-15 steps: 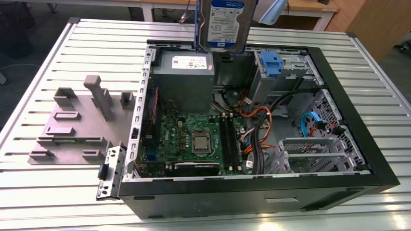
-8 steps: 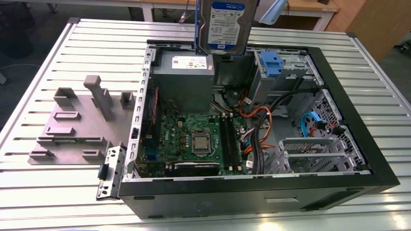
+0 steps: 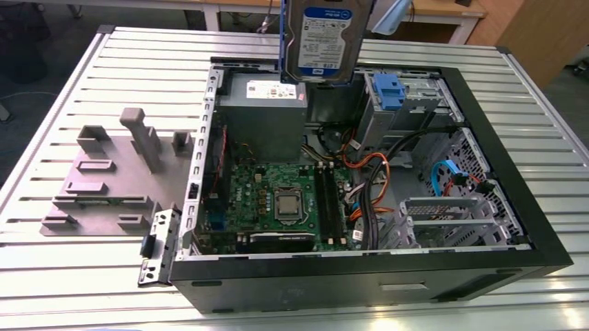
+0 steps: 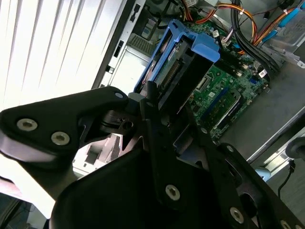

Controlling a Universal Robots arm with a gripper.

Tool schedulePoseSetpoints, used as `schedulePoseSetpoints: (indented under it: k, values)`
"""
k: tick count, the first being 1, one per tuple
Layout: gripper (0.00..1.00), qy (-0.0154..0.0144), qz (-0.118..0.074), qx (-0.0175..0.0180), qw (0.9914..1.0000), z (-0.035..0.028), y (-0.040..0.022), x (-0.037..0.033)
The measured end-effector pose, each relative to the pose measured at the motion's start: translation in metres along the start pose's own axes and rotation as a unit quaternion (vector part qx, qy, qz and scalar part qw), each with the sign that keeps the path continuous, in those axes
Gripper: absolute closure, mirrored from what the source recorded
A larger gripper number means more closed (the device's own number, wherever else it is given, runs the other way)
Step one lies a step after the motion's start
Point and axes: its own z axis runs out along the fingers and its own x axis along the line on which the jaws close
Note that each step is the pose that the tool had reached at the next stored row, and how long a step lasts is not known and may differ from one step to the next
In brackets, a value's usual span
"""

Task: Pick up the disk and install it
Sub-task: 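Pick up the disk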

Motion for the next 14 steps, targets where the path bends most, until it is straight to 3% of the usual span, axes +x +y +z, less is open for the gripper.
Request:
schedulePoseSetpoints:
  k: [14]
  values:
    - [0.65, 0.0, 0.0, 0.0, 1.0, -0.001, -0.001, 0.0251]
